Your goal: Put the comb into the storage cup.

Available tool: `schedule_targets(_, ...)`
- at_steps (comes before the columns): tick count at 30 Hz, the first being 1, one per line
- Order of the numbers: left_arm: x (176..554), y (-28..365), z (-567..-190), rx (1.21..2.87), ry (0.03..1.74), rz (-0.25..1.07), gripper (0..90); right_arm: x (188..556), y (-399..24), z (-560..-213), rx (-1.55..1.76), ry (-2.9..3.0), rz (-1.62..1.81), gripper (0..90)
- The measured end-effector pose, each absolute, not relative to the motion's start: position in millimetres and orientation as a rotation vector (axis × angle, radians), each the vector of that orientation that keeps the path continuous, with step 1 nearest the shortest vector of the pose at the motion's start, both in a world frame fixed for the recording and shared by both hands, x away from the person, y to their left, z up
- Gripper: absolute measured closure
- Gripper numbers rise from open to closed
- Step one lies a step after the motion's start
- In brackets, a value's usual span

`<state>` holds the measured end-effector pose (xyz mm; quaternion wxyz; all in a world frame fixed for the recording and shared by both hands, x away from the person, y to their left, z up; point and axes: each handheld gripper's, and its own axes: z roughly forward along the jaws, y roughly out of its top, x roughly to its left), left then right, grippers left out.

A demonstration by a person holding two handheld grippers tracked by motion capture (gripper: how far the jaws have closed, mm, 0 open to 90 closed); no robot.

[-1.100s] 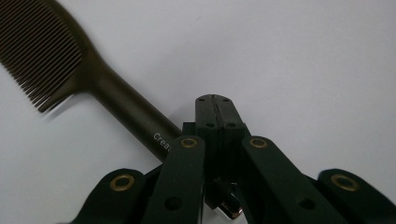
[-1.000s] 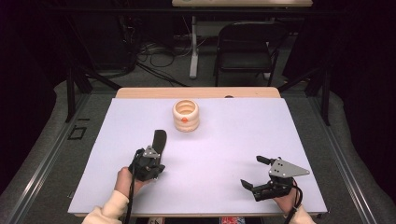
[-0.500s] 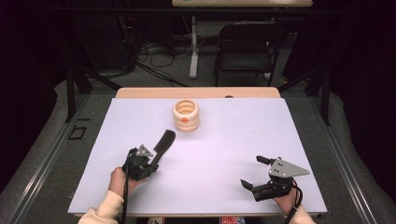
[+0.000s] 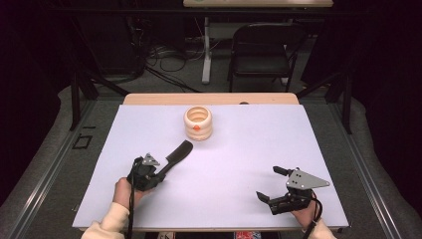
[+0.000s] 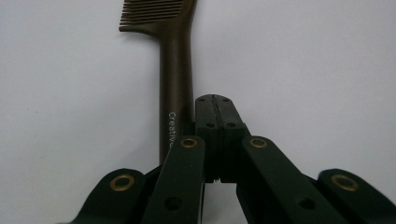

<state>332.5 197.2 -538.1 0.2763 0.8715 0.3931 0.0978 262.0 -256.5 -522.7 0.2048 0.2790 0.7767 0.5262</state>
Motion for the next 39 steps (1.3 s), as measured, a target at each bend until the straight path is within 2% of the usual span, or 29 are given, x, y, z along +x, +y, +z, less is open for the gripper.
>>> schedule_targets(17,334.4,201.3,-537.3,2.342,1.056,0.268,89.7,261.9,-256.2,-522.8,0.779,2.167,1.468,0.0)
schedule_targets(31,329.4,195.0,-528.6,2.337,1.02,0.224,67.2,261.5,-256.7,-522.6,0.779,2.166,1.468,0.0)
schedule_targets(34,329.6,194.9,-524.5,2.335,1.016,0.216,56.4,261.7,-256.5,-522.8,0.78,2.168,1.47,0.0)
schedule_targets(36,329.6,194.9,-523.3,2.334,1.02,0.217,54.0,261.6,-256.5,-522.8,0.781,2.169,1.47,0.0)
schedule_targets(37,329.8,194.9,-522.7,2.333,1.027,0.225,46.4,261.8,-256.5,-522.9,0.781,2.168,1.471,0.0)
schedule_targets(39,330.6,195.7,-520.5,2.342,1.028,0.234,41.8,261.9,-256.2,-523.0,0.78,2.168,1.47,0.0)
